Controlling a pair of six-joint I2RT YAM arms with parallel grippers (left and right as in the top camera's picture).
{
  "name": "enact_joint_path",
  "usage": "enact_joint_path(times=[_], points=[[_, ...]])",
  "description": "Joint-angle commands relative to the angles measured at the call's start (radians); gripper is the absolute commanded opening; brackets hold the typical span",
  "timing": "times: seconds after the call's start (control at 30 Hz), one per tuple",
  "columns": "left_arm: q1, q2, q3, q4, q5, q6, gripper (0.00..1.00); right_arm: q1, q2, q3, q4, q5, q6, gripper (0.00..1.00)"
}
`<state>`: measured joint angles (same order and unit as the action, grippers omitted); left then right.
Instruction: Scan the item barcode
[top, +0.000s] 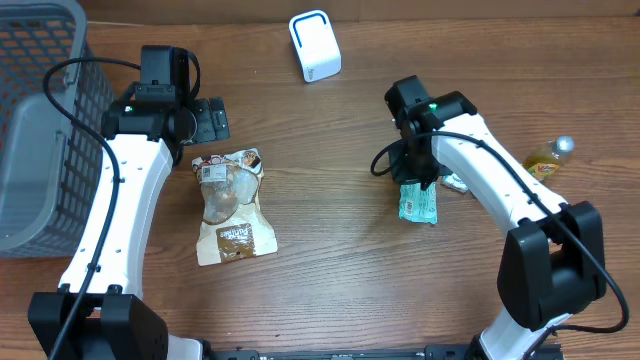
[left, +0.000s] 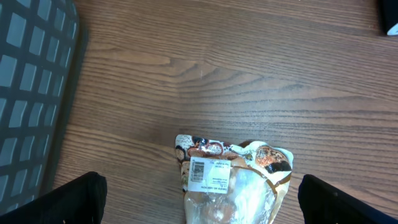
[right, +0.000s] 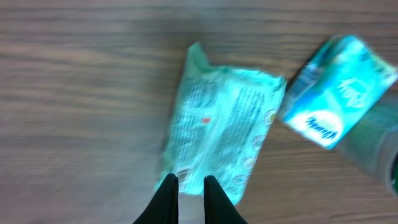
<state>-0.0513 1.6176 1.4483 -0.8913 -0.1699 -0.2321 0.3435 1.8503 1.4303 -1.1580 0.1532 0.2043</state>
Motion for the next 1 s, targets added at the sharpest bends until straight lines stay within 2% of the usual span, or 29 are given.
enact_joint_path(times=[0.0, 0.1, 0.2, 0.33, 0.4, 0.77, 0.97], points=[[0.005, -0.008, 0.007, 0.002, -0.013, 0.012, 1.00, -0.047, -0.008, -0.040, 0.047, 0.096, -0.026, 0.11], [0.005, -0.008, 0.007, 0.002, -0.013, 0.012, 1.00, -0.084, -0.008, -0.042, 0.084, 0.068, -0.029, 0.16], [0.005, -0.008, 0.007, 0.002, -0.013, 0.012, 0.99, -0.104, -0.008, -0.042, 0.116, -0.114, -0.029, 0.22], [0.005, -0.008, 0.007, 0.002, -0.013, 0.012, 1.00, -0.101, -0.008, -0.043, 0.154, -0.388, -0.029, 0.23], [0.005, -0.008, 0.007, 0.002, -0.014, 0.012, 1.00, -0.090, -0.008, -0.054, 0.191, -0.444, -0.016, 0.22], [0.005, -0.008, 0.007, 0.002, -0.013, 0.012, 1.00, -0.040, -0.008, -0.239, 0.414, -0.324, 0.059, 0.22], [0.005, -0.008, 0.007, 0.002, -0.013, 0.012, 0.99, -0.056, -0.008, -0.266, 0.377, -0.141, 0.063, 0.23]])
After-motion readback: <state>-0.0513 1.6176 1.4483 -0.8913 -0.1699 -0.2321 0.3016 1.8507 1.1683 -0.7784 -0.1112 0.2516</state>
